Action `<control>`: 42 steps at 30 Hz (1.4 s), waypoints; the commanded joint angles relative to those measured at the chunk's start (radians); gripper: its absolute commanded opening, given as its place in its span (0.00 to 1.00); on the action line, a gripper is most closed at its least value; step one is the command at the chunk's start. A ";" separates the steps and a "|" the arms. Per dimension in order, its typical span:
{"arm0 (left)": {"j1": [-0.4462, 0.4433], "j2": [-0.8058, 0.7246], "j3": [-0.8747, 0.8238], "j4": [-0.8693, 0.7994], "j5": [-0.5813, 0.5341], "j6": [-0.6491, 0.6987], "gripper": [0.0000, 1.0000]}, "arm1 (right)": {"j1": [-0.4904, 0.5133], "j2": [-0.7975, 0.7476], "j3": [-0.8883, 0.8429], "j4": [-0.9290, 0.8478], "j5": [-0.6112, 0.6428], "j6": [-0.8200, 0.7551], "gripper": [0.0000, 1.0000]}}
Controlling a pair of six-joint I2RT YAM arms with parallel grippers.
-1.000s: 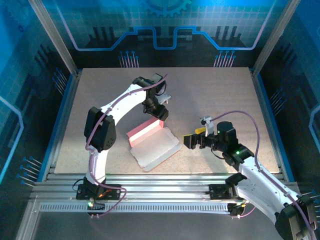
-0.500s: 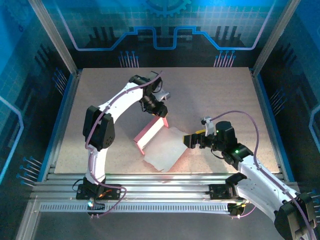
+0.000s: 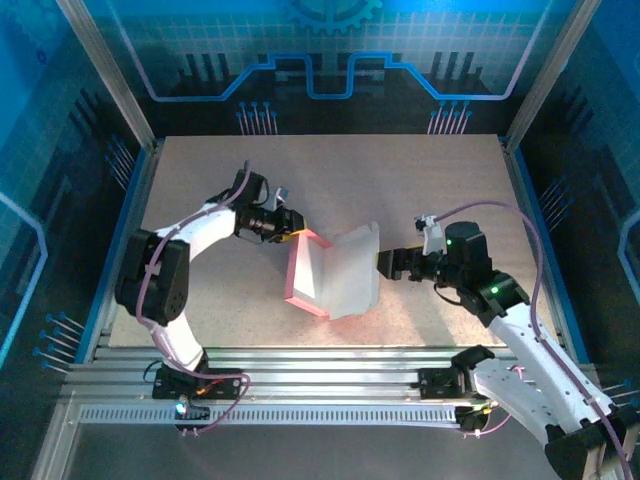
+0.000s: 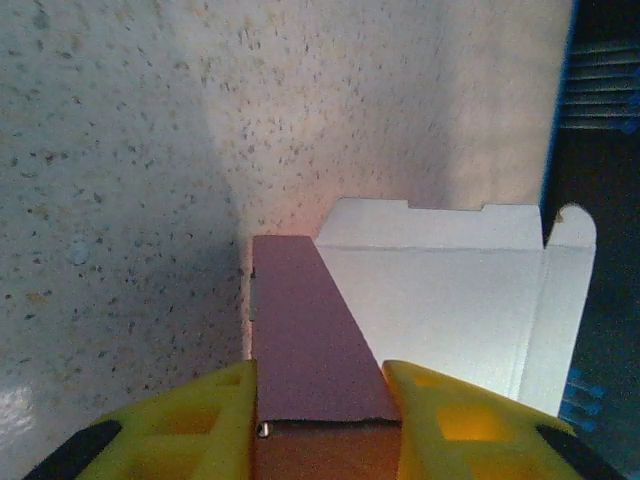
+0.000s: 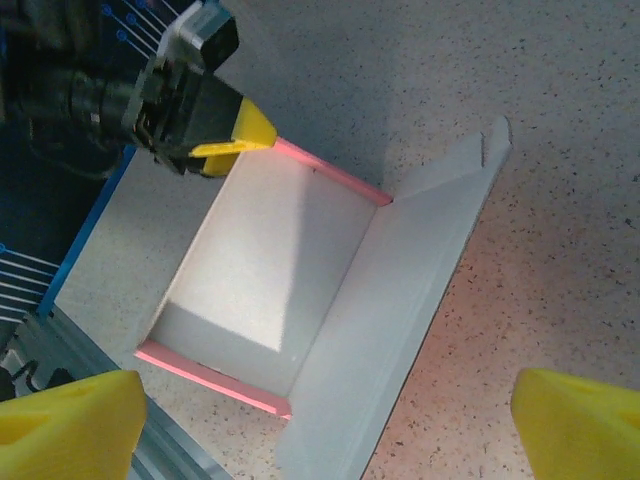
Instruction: Fold the paper box
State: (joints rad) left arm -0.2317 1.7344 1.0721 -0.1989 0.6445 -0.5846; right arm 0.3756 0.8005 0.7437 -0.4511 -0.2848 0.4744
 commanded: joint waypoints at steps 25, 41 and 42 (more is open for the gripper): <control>0.008 -0.052 -0.383 0.771 -0.039 -0.441 0.30 | -0.012 0.452 0.298 -0.193 -0.043 -0.174 0.47; 0.008 -0.065 -0.412 0.777 -0.038 -0.429 0.33 | 0.021 0.578 0.317 -0.148 0.010 -0.218 0.16; 0.008 -0.067 -0.415 0.778 -0.036 -0.428 0.33 | 0.023 0.581 0.320 -0.149 0.013 -0.221 0.14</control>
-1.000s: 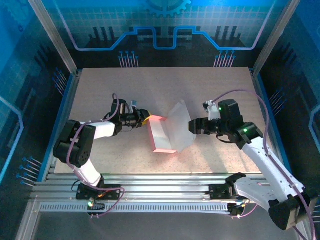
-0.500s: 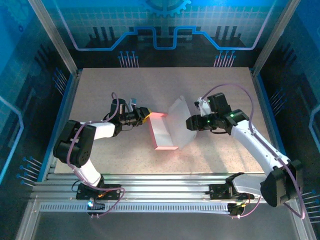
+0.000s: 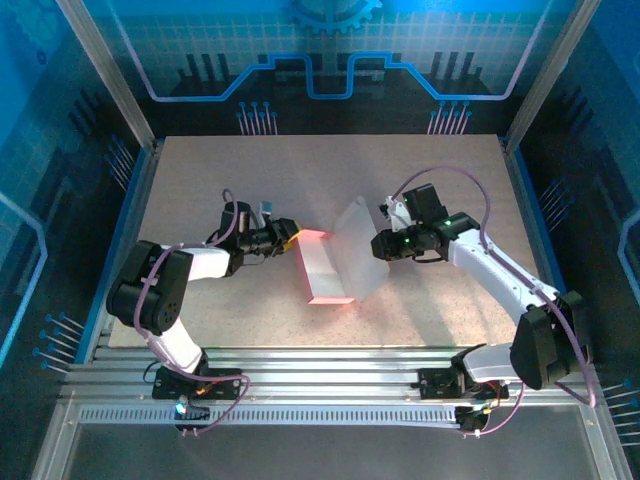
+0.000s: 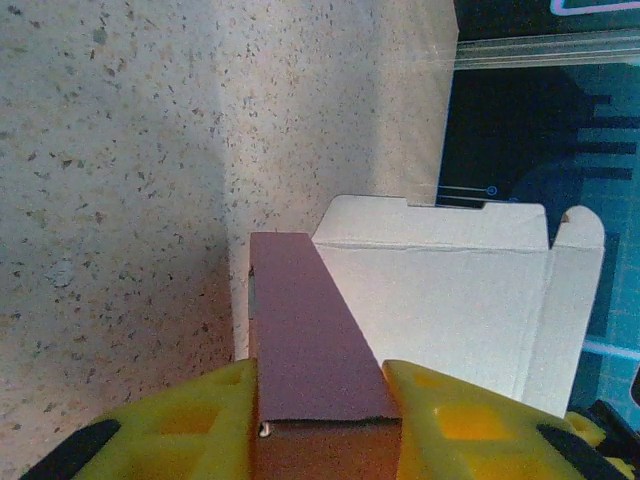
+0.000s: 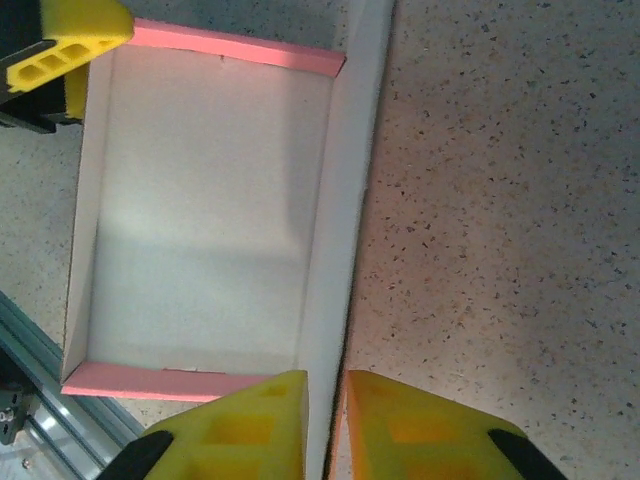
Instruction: Fold the paper box
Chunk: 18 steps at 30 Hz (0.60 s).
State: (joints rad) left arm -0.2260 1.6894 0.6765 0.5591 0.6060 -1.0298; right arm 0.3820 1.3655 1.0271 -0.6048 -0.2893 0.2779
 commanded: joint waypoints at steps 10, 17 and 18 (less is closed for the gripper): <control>0.020 -0.152 0.001 -0.222 0.011 0.242 0.59 | 0.021 0.045 0.103 -0.072 0.021 -0.105 0.10; 0.034 -0.308 0.166 -0.655 -0.064 0.634 0.70 | 0.045 0.092 0.169 -0.147 -0.029 -0.217 0.07; 0.033 -0.309 0.197 -0.698 -0.054 0.682 0.70 | 0.052 0.100 0.181 -0.158 -0.033 -0.232 0.07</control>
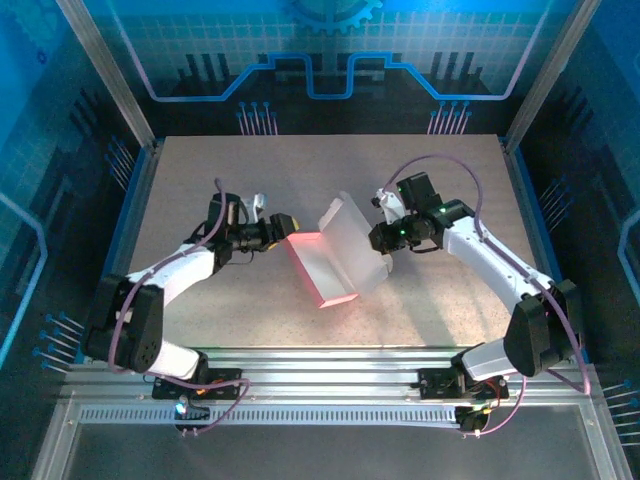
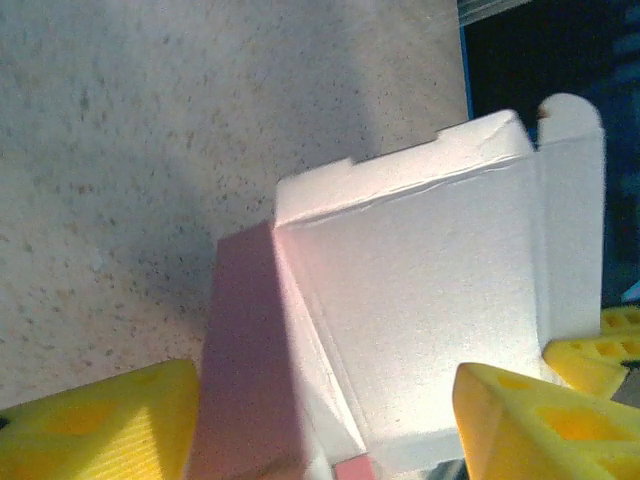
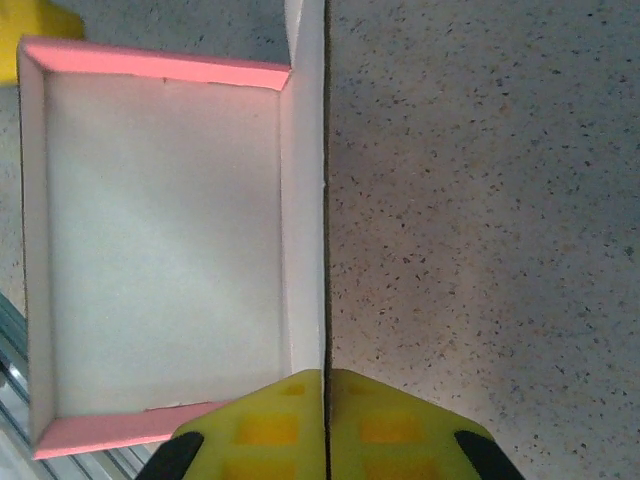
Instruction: Fold the paper box
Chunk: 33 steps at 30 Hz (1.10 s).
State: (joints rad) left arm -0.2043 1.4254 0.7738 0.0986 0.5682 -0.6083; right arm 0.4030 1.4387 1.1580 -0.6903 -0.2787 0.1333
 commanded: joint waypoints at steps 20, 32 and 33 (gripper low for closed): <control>0.009 0.045 0.281 -0.480 0.113 0.707 0.75 | 0.124 0.085 0.170 -0.179 -0.141 -0.257 0.05; -0.007 0.099 0.433 -0.723 0.119 0.853 0.68 | 0.141 0.081 0.198 -0.235 -0.218 -0.308 0.04; -0.007 0.107 0.443 -0.747 0.120 0.867 0.68 | 0.142 0.079 0.199 -0.235 -0.219 -0.308 0.04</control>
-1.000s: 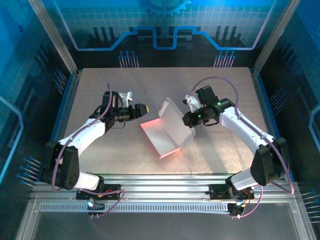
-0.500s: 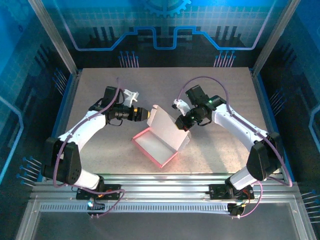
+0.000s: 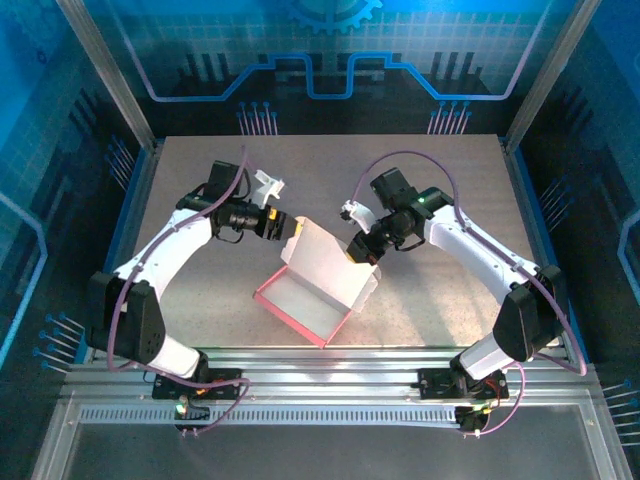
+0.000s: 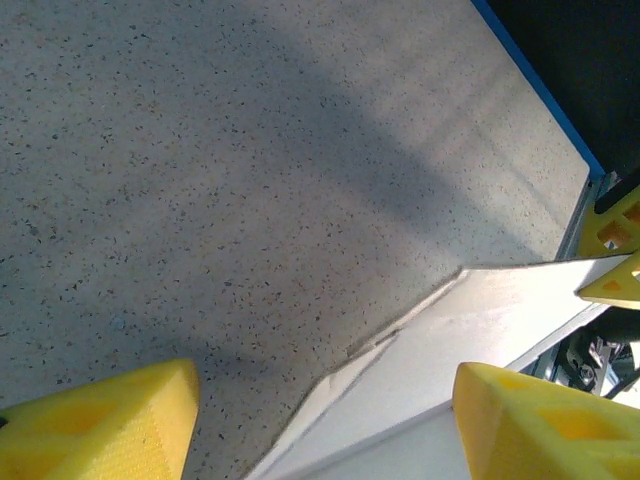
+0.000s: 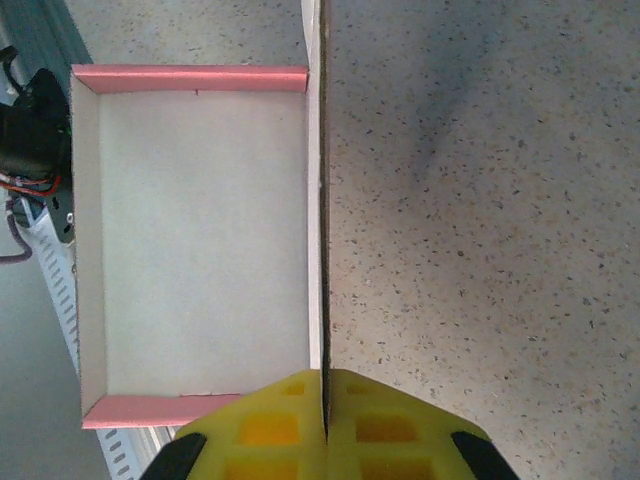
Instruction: Fold the paper box
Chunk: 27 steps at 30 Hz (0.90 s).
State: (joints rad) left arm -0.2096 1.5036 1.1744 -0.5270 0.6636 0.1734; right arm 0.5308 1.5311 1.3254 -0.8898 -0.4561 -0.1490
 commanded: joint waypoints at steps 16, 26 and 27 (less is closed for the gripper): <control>-0.057 0.074 0.128 -0.274 0.017 0.165 0.34 | 0.018 -0.010 0.035 -0.041 0.004 -0.027 0.03; -0.121 0.108 0.176 -0.345 -0.093 0.195 0.23 | 0.018 -0.011 0.039 -0.040 0.028 -0.023 0.01; -0.128 0.113 0.183 -0.351 -0.109 0.199 0.22 | 0.018 -0.011 0.040 -0.040 0.030 -0.023 0.01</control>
State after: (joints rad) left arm -0.3115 1.5997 1.3201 -0.8177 0.5896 0.3412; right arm 0.5365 1.5307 1.3304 -0.9279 -0.4232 -0.1627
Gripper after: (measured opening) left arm 0.232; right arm 0.064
